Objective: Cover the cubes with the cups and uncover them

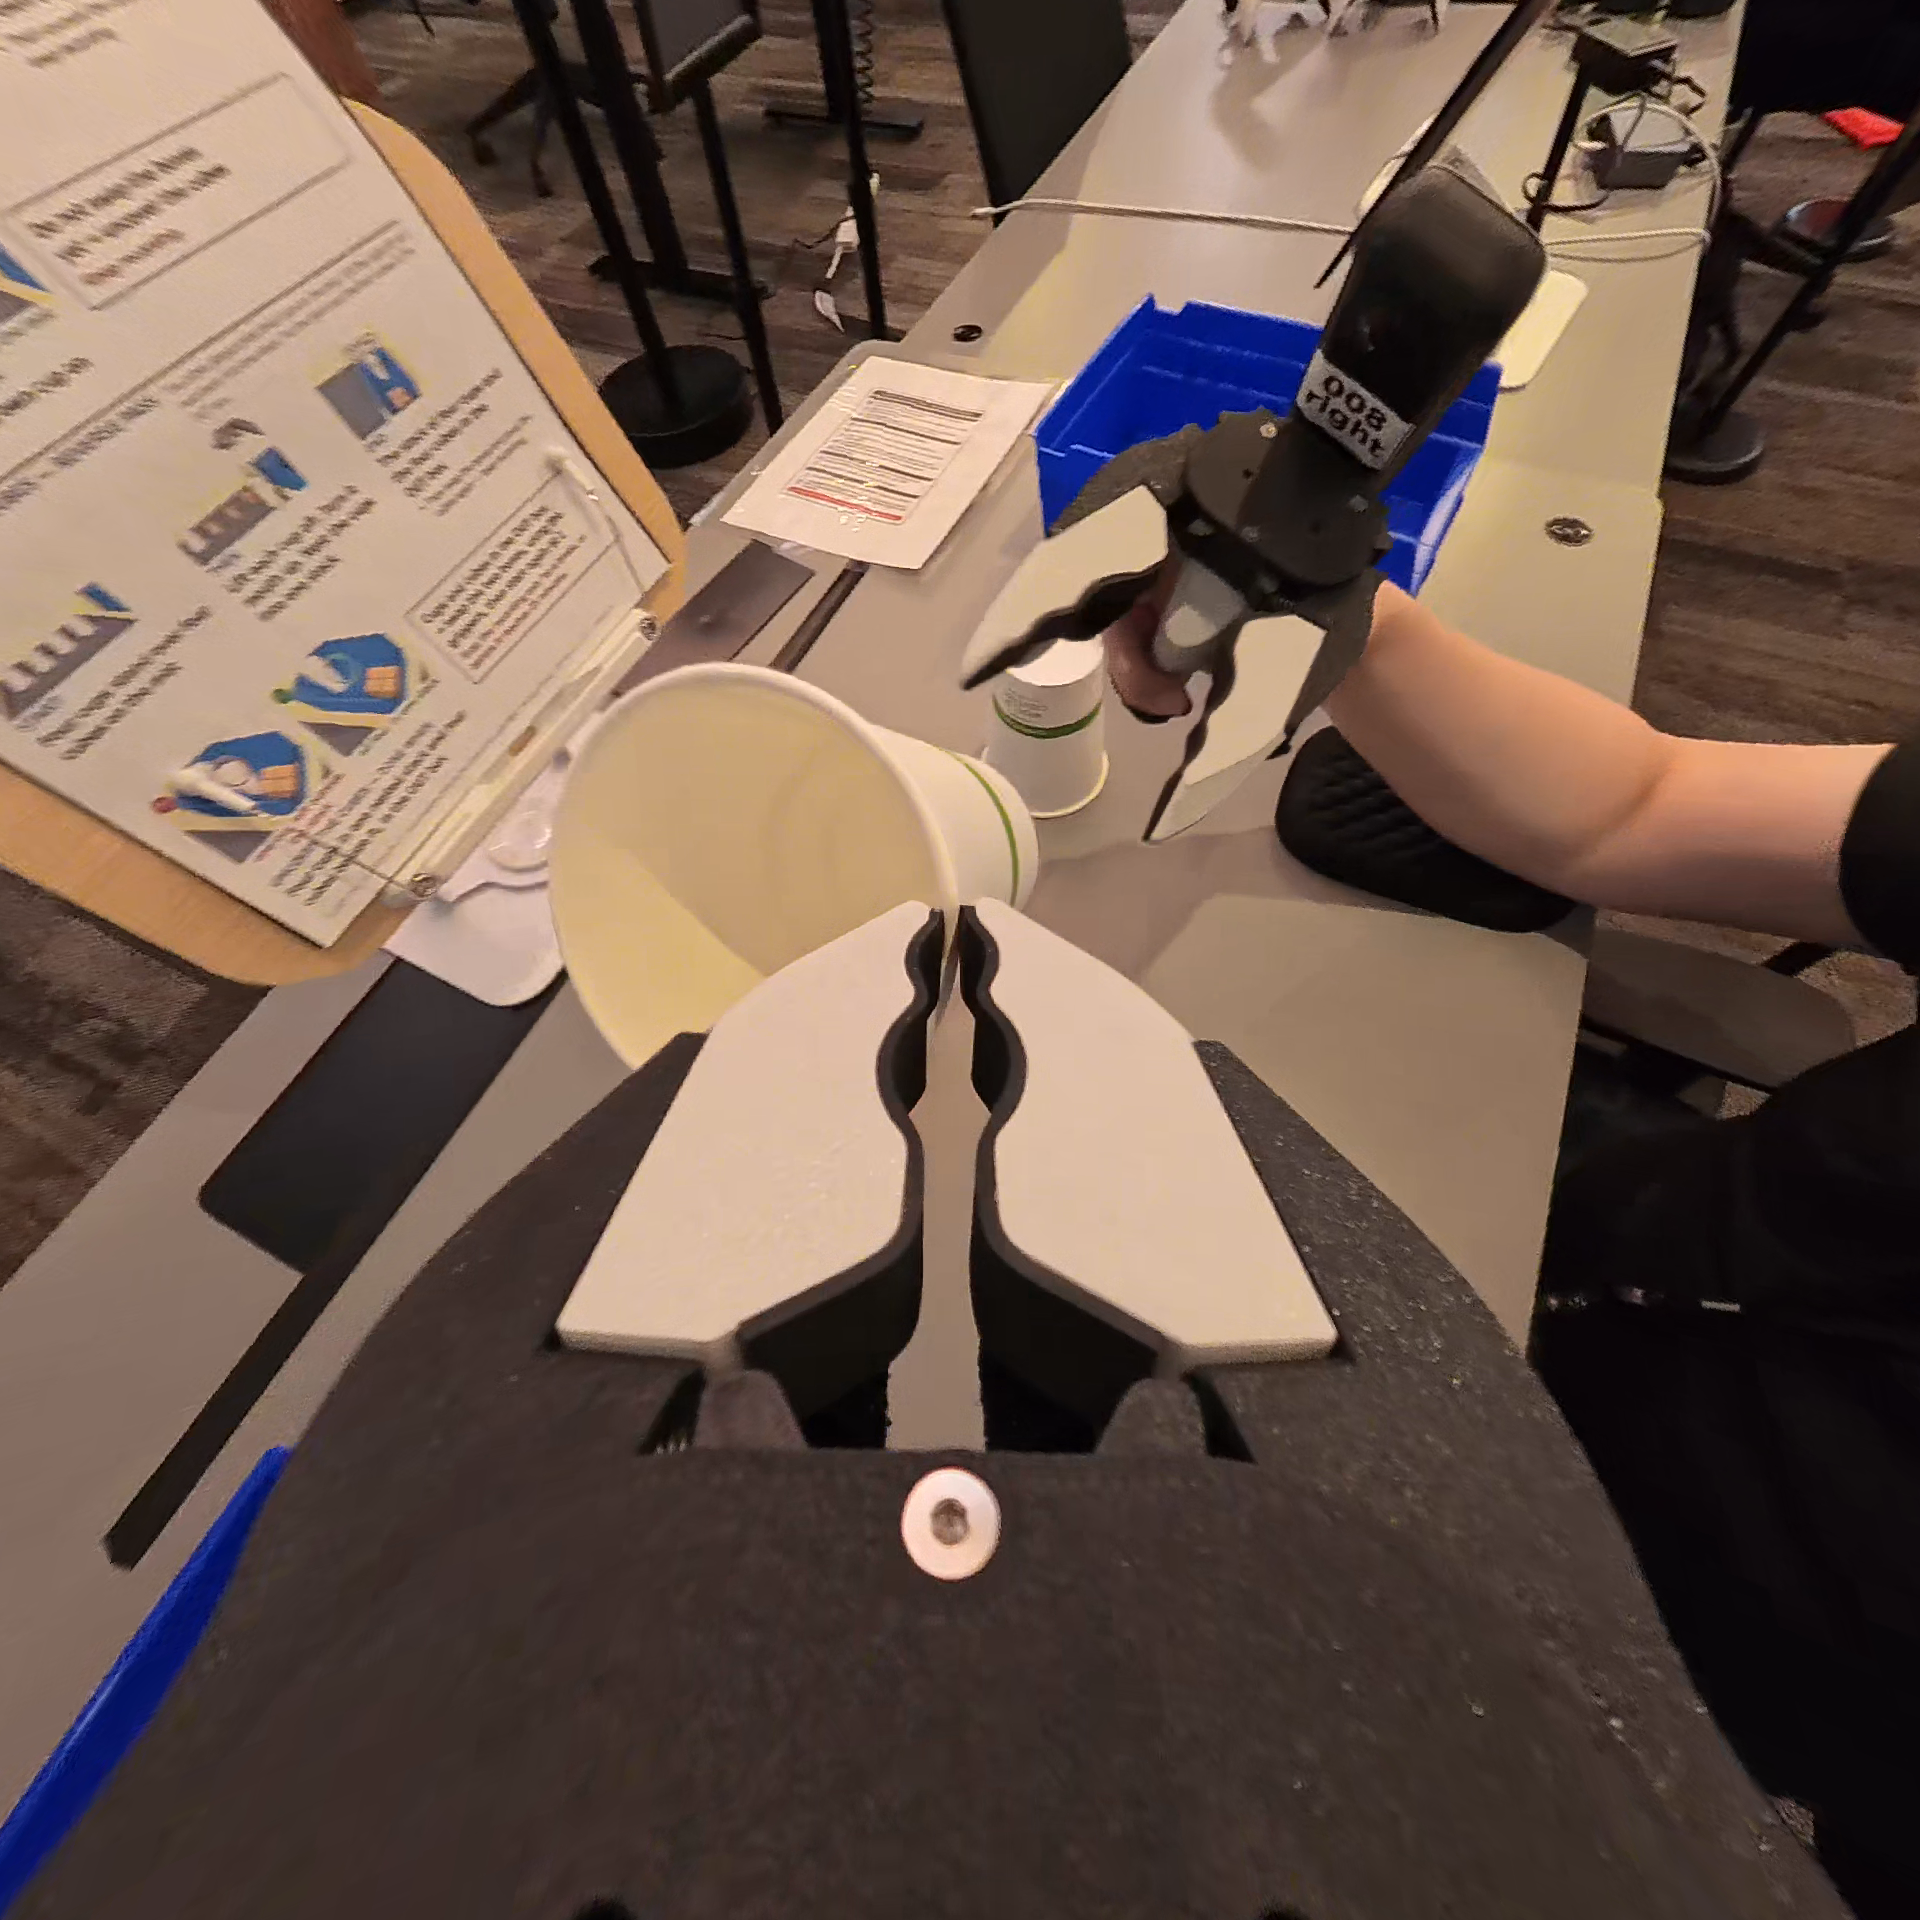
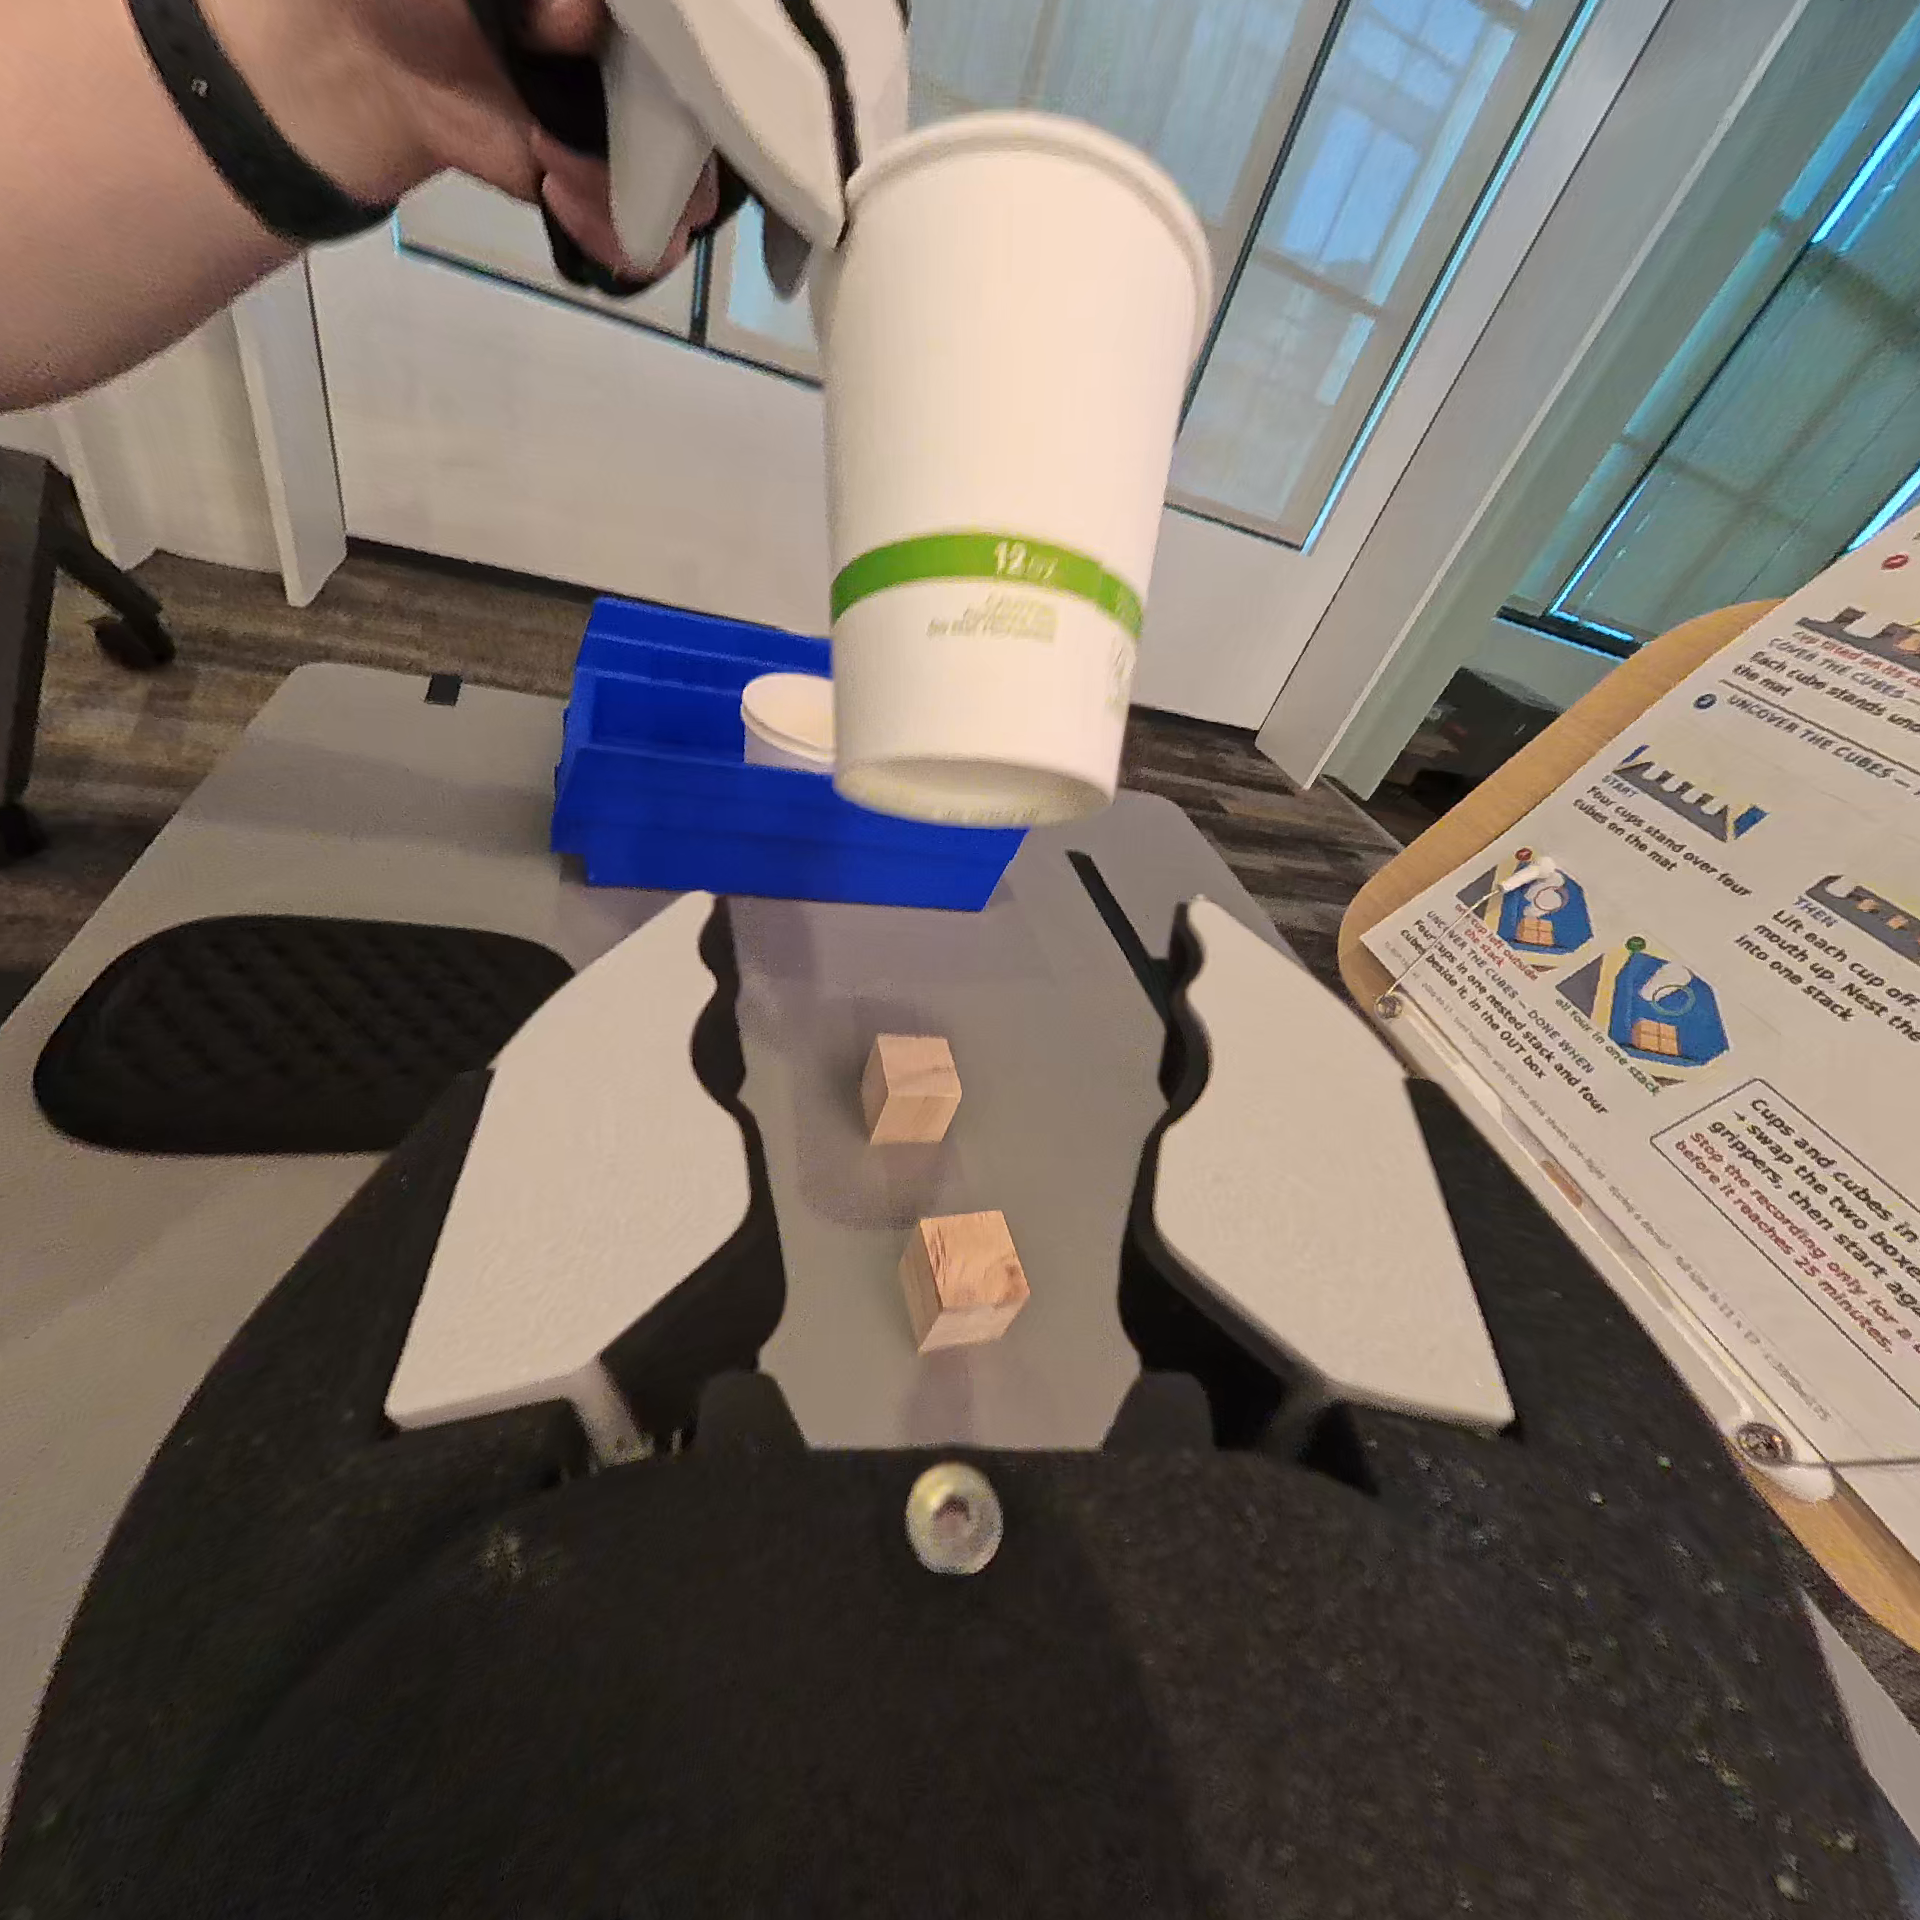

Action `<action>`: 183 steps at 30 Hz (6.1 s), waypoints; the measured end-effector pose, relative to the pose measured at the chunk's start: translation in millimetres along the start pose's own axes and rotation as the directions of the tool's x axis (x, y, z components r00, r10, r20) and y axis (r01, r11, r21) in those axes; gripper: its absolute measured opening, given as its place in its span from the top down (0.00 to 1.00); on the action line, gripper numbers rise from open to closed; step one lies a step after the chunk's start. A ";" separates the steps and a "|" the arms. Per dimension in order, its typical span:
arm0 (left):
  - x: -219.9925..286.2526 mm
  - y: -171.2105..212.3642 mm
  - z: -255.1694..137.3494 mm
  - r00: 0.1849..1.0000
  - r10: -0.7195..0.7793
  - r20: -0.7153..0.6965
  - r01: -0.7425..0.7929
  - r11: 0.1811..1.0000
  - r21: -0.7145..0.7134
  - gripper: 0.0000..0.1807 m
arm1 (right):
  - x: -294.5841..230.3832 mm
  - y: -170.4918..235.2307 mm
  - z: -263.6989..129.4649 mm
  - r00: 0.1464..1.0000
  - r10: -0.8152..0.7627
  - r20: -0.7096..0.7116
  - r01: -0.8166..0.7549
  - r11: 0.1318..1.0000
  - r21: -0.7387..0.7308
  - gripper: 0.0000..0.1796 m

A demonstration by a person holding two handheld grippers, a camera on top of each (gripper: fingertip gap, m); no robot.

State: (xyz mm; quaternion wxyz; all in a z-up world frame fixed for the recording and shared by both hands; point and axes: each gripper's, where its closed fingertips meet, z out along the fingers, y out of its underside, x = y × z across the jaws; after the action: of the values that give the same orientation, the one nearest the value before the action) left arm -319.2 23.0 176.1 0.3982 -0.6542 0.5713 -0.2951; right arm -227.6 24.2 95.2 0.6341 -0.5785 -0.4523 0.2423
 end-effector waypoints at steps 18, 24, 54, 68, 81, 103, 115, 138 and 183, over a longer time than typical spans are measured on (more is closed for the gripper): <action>40.3 0.1 45.5 0.992 0.086 -0.091 -0.089 0.996 -0.029 0.99 | -9.6 4.9 22.3 0.983 0.179 0.038 -0.180 0.984 0.003 0.39; 40.5 -9.5 32.7 0.994 0.063 -0.093 -0.058 0.997 0.053 0.99 | 7.0 -12.0 13.4 0.972 0.235 0.009 -0.232 0.957 0.175 0.39; 58.5 -40.2 24.7 0.985 0.062 -0.158 -0.018 0.964 0.266 0.99 | -0.4 -57.6 -11.9 0.982 0.191 0.013 -0.166 0.815 0.555 0.50; 59.9 -37.0 27.9 0.986 0.081 -0.145 -0.040 0.963 0.266 0.99 | 0.5 -60.6 -20.3 0.987 0.158 -0.009 -0.124 0.805 0.581 0.51; 64.5 -42.6 22.5 0.985 0.098 -0.143 -0.051 0.953 0.300 0.99 | -5.4 -64.3 -22.9 0.994 0.112 -0.002 -0.090 0.806 0.585 0.52; 63.3 -38.8 20.8 0.988 0.099 -0.122 -0.061 0.957 0.285 0.98 | -0.9 -62.0 -31.6 0.992 0.122 0.037 -0.120 0.801 0.586 0.58; 53.2 -51.4 -2.6 0.997 0.066 -0.035 -0.047 0.918 0.393 0.90 | 11.1 -60.5 -39.5 0.987 0.155 0.045 -0.153 0.811 0.564 0.58; 72.4 87.2 -7.2 0.998 -0.038 0.054 0.016 0.930 0.368 0.94 | 70.9 -9.3 -84.0 0.973 0.058 -0.222 -0.188 0.756 -0.627 0.58; 80.2 126.6 -45.9 0.991 -0.131 -0.010 0.119 0.869 0.479 0.96 | 35.4 198.8 -35.9 0.961 0.213 -0.175 -0.196 0.081 -0.977 0.58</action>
State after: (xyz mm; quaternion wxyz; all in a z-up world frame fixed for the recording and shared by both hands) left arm -408.8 -68.0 85.3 0.5341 -0.5745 0.4324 -0.4447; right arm -137.2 77.6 -81.1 0.0461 -0.9074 -0.4167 -0.0302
